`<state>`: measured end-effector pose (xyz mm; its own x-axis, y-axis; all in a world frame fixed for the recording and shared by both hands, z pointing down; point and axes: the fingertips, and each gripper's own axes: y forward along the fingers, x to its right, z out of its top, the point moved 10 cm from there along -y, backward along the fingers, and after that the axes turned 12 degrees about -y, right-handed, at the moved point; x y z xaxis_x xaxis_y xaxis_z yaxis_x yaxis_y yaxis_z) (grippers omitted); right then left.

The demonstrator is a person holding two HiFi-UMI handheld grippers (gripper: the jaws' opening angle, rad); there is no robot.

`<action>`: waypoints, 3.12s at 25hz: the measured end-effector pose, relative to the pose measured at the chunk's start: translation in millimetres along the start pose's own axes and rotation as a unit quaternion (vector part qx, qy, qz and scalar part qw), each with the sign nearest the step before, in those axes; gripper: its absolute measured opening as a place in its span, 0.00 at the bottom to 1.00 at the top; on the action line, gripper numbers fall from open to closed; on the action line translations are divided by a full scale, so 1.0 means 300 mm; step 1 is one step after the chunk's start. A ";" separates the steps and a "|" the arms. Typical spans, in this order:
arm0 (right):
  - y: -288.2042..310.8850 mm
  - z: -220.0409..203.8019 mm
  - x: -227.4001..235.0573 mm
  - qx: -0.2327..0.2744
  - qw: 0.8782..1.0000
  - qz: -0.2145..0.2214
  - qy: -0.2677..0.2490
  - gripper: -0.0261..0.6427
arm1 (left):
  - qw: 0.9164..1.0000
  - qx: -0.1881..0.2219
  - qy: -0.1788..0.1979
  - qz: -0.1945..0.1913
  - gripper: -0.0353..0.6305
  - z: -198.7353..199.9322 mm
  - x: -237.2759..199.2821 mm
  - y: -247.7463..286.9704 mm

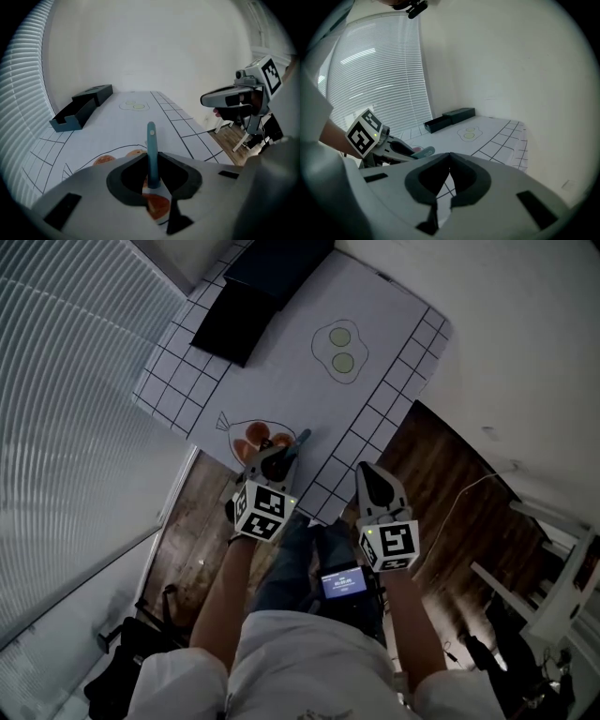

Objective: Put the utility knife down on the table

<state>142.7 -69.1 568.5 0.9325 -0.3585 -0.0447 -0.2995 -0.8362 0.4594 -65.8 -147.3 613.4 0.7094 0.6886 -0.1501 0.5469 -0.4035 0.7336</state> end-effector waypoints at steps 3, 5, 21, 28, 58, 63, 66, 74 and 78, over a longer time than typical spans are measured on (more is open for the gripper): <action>0.000 0.002 0.004 0.001 1.000 0.004 -0.002 0.05 | 1.000 -0.004 0.002 0.000 0.17 -0.008 0.006 0.007; -0.004 0.006 0.014 0.003 1.000 0.003 -0.001 0.05 | 1.000 -0.011 0.004 -0.003 0.17 -0.008 0.010 0.015; -0.033 0.011 0.063 0.010 1.000 -0.008 0.012 0.05 | 1.000 0.001 0.006 -0.020 0.18 0.005 0.043 -0.009; -0.052 0.005 0.070 0.010 1.000 -0.005 0.013 0.05 | 0.999 0.014 0.002 -0.032 0.20 0.004 0.084 -0.027; -0.118 0.085 0.073 0.032 0.999 -0.001 -0.008 0.05 | 0.982 0.121 -0.106 -0.098 0.06 0.066 0.101 -0.199; -0.158 0.155 0.062 0.061 0.998 0.000 -0.007 0.05 | 0.969 0.208 -0.122 -0.058 0.06 0.104 0.094 -0.343; -0.194 0.203 0.059 0.082 0.997 -0.002 0.001 0.05 | 0.963 0.245 -0.113 -0.026 0.06 0.133 0.096 -0.431; -0.246 0.328 0.016 0.098 0.995 0.002 -0.027 0.05 | 0.943 0.316 -0.104 0.030 0.06 0.184 0.100 -0.625; -0.271 0.409 0.005 0.122 0.992 0.010 -0.033 0.05 | 0.938 0.333 -0.076 0.059 0.06 0.224 0.124 -0.705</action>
<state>143.7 -52.5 422.3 0.9129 -0.3958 -0.0998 -0.3655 -0.9014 0.2322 -125.1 -76.8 408.0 0.8099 0.5421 -0.2241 0.5813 -0.7930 0.1824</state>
